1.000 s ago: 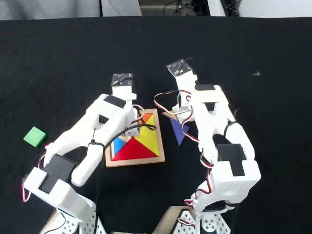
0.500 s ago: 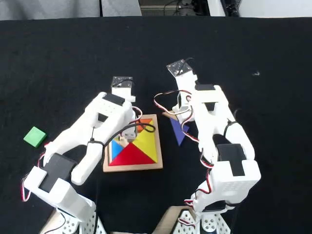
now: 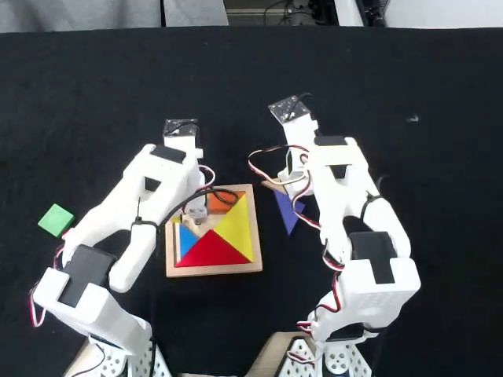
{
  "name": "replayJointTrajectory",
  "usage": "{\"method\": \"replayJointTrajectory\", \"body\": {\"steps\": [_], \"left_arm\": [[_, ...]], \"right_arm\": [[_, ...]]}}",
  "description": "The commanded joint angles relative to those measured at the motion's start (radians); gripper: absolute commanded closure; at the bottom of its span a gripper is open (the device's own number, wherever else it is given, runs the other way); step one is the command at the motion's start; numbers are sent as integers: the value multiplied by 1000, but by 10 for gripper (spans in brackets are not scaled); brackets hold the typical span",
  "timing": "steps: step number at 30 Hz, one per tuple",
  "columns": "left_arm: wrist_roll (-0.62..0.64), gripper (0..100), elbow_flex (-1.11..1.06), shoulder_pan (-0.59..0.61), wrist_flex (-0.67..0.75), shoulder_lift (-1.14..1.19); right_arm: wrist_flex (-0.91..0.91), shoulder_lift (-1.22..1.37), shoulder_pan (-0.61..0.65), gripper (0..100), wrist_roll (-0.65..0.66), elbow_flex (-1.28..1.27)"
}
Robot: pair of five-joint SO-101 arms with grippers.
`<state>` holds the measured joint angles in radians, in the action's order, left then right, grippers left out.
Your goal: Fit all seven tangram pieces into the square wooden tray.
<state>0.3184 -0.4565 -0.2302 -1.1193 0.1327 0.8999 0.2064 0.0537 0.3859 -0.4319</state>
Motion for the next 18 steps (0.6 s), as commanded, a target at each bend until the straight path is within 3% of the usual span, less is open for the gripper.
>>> {"method": "replayJointTrajectory", "body": {"steps": [1,12,18], "left_arm": [[-89,880,4,-12,-9,-9],[-249,880,15,8,-100,-18],[-262,880,54,18,-140,-18]], "right_arm": [[-12,-4,-12,811,8,31],[-12,-4,-12,811,8,31],[-12,-4,-12,811,8,31]]}}
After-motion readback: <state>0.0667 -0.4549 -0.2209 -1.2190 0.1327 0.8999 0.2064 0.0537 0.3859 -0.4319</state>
